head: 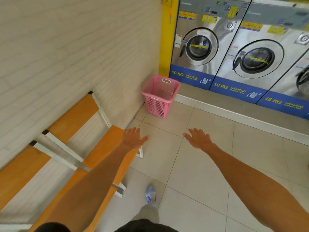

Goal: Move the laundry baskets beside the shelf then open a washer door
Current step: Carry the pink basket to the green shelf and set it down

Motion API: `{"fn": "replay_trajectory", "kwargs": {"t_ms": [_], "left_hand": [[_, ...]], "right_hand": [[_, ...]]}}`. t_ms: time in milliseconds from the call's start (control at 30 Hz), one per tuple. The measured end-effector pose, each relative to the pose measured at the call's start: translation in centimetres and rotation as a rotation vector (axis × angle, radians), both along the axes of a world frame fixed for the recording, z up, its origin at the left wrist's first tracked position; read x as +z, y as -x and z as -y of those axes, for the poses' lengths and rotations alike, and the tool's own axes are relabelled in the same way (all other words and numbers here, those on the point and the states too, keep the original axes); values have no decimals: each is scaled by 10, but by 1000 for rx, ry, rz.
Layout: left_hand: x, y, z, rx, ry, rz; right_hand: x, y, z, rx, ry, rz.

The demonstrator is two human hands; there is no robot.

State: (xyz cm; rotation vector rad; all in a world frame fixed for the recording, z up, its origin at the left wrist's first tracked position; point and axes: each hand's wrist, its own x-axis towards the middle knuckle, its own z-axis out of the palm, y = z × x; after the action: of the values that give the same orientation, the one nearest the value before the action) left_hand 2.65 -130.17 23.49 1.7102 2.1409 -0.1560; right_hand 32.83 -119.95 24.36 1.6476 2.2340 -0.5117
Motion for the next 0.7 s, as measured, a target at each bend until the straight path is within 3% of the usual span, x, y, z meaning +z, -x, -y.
{"fn": "replay_trajectory", "kwargs": {"t_ms": [467, 700], "left_hand": [[-1, 3, -279, -119, -11, 33], [-30, -18, -394, -25, -10, 96]], "right_hand": [[1, -12, -251, -214, -21, -110], [-19, -38, -405, -199, 0, -128]]}}
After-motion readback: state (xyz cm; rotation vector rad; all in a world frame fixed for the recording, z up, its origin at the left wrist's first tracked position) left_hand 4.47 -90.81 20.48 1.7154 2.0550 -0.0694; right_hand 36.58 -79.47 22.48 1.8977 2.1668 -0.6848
